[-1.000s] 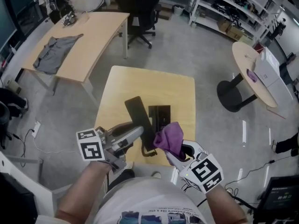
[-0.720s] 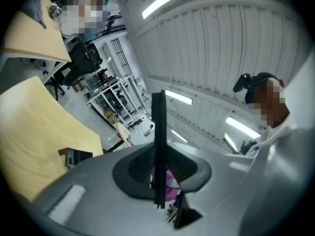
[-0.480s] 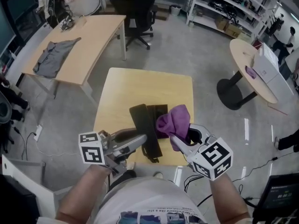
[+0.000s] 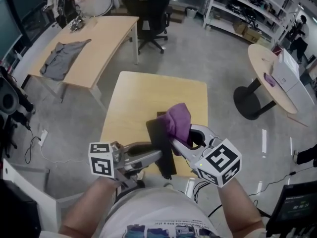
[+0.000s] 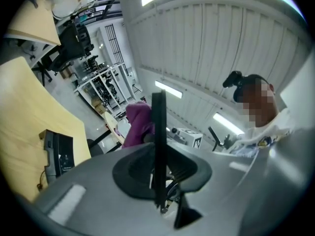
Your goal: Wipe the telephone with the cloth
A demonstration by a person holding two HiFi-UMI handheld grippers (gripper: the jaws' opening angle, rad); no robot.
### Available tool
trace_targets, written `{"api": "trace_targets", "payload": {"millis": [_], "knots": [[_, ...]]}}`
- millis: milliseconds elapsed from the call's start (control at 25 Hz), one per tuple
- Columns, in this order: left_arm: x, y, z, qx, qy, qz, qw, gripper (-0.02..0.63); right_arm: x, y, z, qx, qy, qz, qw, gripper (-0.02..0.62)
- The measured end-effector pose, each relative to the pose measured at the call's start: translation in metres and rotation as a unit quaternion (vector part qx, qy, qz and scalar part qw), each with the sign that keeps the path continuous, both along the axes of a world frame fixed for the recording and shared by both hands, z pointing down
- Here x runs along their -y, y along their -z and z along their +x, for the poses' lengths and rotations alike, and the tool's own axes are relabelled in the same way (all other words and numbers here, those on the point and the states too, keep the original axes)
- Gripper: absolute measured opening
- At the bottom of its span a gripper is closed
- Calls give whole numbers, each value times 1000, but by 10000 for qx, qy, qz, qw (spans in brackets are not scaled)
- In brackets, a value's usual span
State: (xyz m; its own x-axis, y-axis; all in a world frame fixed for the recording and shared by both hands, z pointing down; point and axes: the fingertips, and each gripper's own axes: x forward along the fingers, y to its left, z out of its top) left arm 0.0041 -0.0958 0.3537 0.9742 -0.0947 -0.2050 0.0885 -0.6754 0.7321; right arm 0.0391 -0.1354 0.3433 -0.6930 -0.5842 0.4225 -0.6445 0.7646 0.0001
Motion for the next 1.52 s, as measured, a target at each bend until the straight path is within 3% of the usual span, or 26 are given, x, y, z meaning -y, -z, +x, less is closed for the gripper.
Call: {"api": "trace_targets", "payload": {"millis": [440, 960, 1320, 1520], "knots": [[9, 1, -7, -14, 283, 17, 9996, 81, -37, -34, 4, -177, 414, -336, 9984, 117], [9, 3, -6, -47, 338, 21, 9994, 81, -77, -72, 22, -578, 757, -724, 9928, 117], [-15, 1, 12, -105, -73, -32, 9999, 81, -18, -32, 32, -4, 152, -305, 9994, 117], [-31, -1, 20, -142, -301, -54, 9994, 81, 0, -14, 5, 162, 421, -142, 9989, 117]]}}
